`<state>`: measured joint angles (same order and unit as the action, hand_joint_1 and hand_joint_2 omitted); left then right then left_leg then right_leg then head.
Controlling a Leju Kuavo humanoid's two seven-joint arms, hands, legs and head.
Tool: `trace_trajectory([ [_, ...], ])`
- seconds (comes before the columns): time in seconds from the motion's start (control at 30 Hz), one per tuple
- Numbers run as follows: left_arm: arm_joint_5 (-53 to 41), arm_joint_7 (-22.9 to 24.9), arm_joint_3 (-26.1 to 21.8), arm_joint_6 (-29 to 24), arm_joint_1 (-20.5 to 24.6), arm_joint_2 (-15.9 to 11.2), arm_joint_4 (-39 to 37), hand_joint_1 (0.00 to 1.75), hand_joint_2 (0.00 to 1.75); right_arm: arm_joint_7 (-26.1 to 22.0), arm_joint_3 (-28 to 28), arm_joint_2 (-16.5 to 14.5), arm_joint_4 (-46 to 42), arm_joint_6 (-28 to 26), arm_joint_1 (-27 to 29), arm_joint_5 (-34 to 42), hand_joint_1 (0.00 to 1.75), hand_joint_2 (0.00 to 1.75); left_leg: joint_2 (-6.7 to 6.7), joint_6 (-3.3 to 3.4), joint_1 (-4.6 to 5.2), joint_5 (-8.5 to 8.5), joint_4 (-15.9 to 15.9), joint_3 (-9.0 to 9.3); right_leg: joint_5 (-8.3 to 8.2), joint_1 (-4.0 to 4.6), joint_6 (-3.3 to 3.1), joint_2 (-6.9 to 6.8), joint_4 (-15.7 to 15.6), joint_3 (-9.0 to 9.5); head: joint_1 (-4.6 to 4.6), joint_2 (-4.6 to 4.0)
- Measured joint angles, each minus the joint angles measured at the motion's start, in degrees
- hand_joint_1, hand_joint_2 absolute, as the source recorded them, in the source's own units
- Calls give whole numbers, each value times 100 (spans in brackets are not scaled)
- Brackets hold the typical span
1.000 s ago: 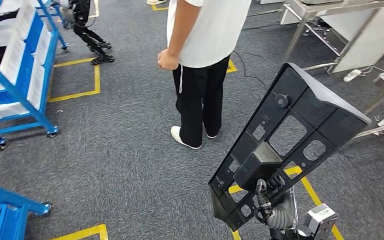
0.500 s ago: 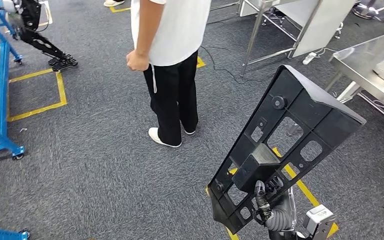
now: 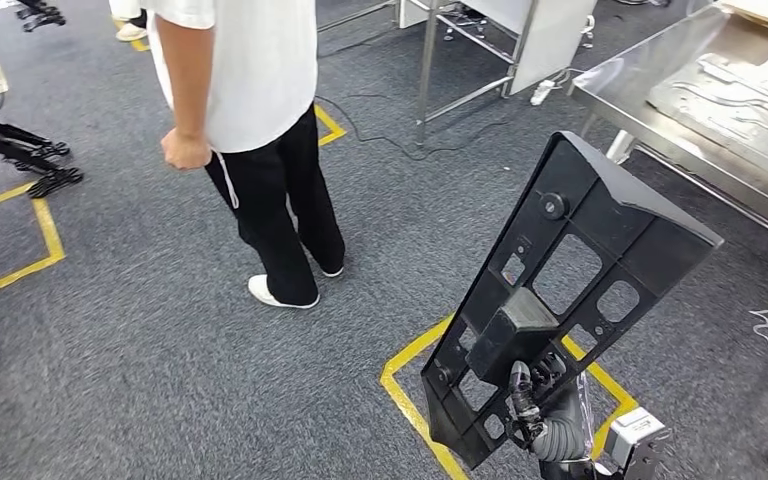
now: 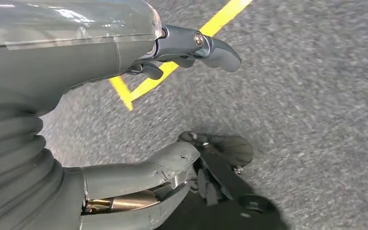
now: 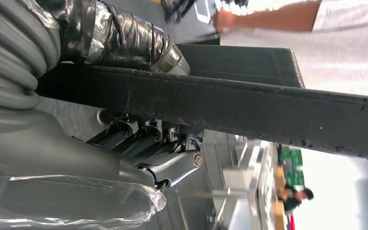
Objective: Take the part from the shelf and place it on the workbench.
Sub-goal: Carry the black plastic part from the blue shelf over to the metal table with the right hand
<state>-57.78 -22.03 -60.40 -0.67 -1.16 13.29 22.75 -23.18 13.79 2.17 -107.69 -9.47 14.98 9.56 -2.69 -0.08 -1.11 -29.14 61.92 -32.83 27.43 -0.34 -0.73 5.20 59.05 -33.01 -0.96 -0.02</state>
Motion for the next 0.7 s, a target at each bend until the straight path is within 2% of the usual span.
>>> trace_trajectory([
  [0.07, -4, 3, -5, 4, 8, 0, 0, 0, 175, 15, 5, 1, 3, -17, -3, -18, 175, 175, -119, 40, 8, 14, -211, 84, 15, -8, 73, 109, 51, -57, -1, 0],
  [0.13, -7, 4, -7, 5, 23, 4, 0, 0, 175, 25, 8, 5, 4, -24, 5, -26, 175, 175, -4, 115, 15, 46, -253, 104, -1, -31, 140, 192, 47, -87, 1, -1],
  [0.17, -6, 3, -8, 4, 28, 8, 1, 0, 175, 27, 9, 8, 6, -30, 8, -27, 175, 175, 57, 160, 10, 69, -288, 122, 28, -31, 170, 126, 87, -109, -4, -1],
  [0.2, -6, 2, -9, 2, 26, 12, 1, 0, 175, 29, 9, 11, 8, -37, 1, -28, 175, 175, 125, 197, 0, 90, -324, 135, 113, -25, 198, -3, 214, -173, -9, -1],
  [0.27, -5, -1, -14, 2, 20, 15, 2, 0, 175, 33, 16, 15, 16, -55, -27, -32, 175, 175, 265, 239, 3, 102, -361, 150, 425, -20, 250, -341, 792, -461, -20, -1],
  [0.3, -8, -1, -17, 4, 16, 15, 2, 0, 175, 35, 22, 15, 22, -66, -40, -34, 175, 175, 341, 244, 9, 95, -362, 151, 576, -30, 274, -428, 1149, -649, -20, -1],
  [0.33, -10, 0, -22, 7, 14, 15, 2, 0, 175, 37, 27, 16, 31, -76, -42, -36, 175, 175, 415, 246, 14, 85, -361, 154, 654, -40, 291, -470, 1421, -795, -20, 0],
  [0.37, -15, 1, -26, 7, 14, 15, 2, 0, 175, 38, 31, 16, 39, -84, -40, -37, 175, 175, 490, 244, 17, 71, -360, 162, 623, -48, 301, -492, 1509, -849, -20, 0],
  [0.4, -21, 1, -30, 7, 15, 15, 2, 0, 175, 38, 31, 17, 48, -90, -38, -38, 175, 175, 561, 237, 17, 56, -360, 178, 485, -51, 301, -518, 1367, -784, -20, 0],
  [0.43, -27, 1, -31, 7, 17, 16, 2, 0, 175, 39, 32, 18, 53, -93, -36, -40, 175, 175, 626, 226, 17, 36, -360, 202, 277, -49, 291, -577, 1029, -611, -20, 0],
  [0.5, -38, -2, -32, 8, 17, 17, 2, 0, 175, 39, 33, 19, 59, -95, -39, -43, 175, 175, 741, 183, 31, -8, -364, 262, -12, -6, 231, -813, 276, -221, -20, 0],
  [0.53, -41, -3, -33, 8, 18, 19, 2, 0, 175, 38, 34, 19, 60, -96, -42, -45, 175, 175, 787, 155, 40, -27, -370, 287, -62, 22, 193, -893, 65, -113, -19, 0],
  [0.57, -43, -5, -33, 8, 21, 19, 2, 0, 175, 38, 34, 19, 62, -98, -42, -46, 175, 175, 835, 124, 48, -41, -381, 310, -50, 48, 154, -921, -9, -82, -20, 0],
  [0.63, -45, -9, -34, 8, 37, 22, 2, 0, 175, 38, 36, 21, 62, -101, -31, -52, 175, 175, 935, 57, 51, -69, -412, 363, -61, 46, 85, -784, -34, -77, -18, 0],
  [0.67, -46, -10, -34, 8, 45, 24, 2, 0, 175, 37, 37, 24, 62, -102, -19, -56, 175, 175, 896, 23, 44, -107, -392, 385, -72, 30, 49, -717, -70, -53, -18, 0],
  [0.7, -46, -10, -34, 8, 48, 25, 2, 0, 175, 37, 38, 27, 61, -102, -17, -60, 175, 175, 786, -2, 38, -193, -293, 366, -89, 11, 9, -652, -108, -26, -15, 0],
])
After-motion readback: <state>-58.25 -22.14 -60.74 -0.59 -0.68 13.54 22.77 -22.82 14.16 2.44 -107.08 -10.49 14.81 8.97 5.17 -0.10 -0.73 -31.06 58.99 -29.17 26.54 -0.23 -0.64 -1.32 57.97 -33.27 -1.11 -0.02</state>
